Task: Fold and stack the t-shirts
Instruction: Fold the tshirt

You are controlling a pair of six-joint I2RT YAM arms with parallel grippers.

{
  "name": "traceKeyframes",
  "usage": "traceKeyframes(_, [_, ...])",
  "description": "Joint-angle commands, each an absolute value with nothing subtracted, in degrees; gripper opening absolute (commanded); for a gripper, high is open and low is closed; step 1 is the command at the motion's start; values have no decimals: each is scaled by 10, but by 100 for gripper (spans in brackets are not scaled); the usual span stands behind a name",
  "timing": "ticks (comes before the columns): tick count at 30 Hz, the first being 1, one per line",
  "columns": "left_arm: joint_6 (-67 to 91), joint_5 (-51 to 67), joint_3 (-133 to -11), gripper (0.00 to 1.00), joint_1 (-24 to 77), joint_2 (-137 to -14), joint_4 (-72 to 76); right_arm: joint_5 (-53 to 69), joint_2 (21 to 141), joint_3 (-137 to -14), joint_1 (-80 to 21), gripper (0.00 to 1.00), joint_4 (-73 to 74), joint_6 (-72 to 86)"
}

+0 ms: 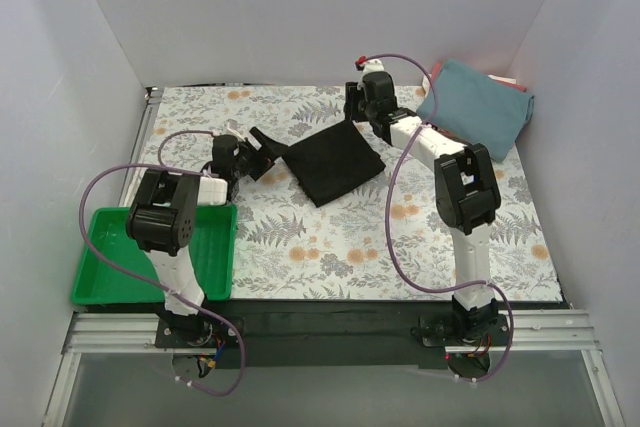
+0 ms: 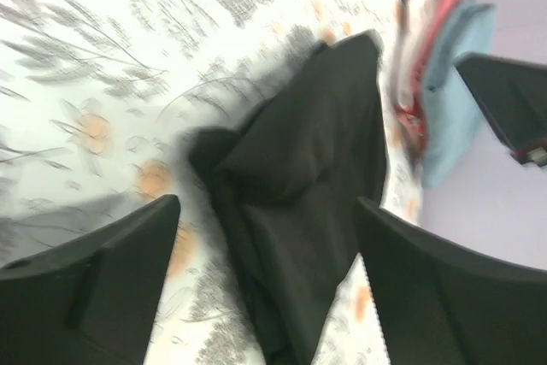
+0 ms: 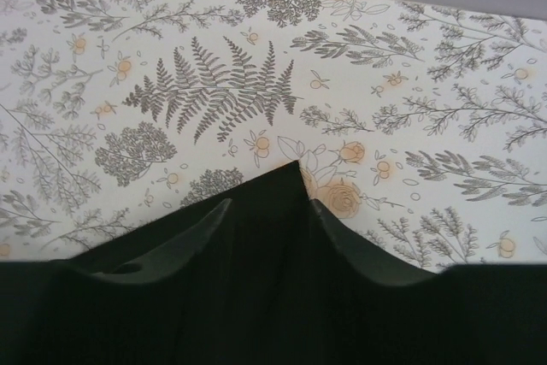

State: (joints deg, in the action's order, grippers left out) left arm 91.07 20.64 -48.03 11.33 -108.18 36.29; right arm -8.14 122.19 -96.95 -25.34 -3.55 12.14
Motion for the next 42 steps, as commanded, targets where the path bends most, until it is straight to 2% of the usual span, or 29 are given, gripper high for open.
traceKeyframes(1, [884,128,-523,86,102,-1042,303,-44,1216,-1006,-238,54,-56,117])
traceKeyframes(2, [869,117,-526,86,102,-1034,293,-31,1208,-1004,-235,59,-56,115])
traceKeyframes(3, [864,104,-527,86,102,-1025,287,-6,1202,-1001,-231,74,-56,115])
traceKeyframes(6, [846,101,-523,87,103,-1000,272,59,1181,-983,-209,79,-57,106])
traceKeyframes(16, [794,98,-508,86,152,-983,192,256,1119,-875,-149,80,-73,61])
traceKeyframes(23, [785,87,-499,78,188,-986,172,358,1128,-844,-117,81,-73,54])
traceKeyframes(28, [775,79,-513,66,210,-1003,151,413,1150,-841,-98,95,-73,68])
traceKeyframes(35, [757,68,-541,49,221,-1034,121,432,1183,-839,-88,96,-72,73])
traceKeyframes(40, [748,62,-558,43,223,-1057,106,450,1208,-847,-82,96,-72,83])
traceKeyframes(42, [746,59,-567,37,223,-1066,99,455,1216,-853,-81,97,-72,87])
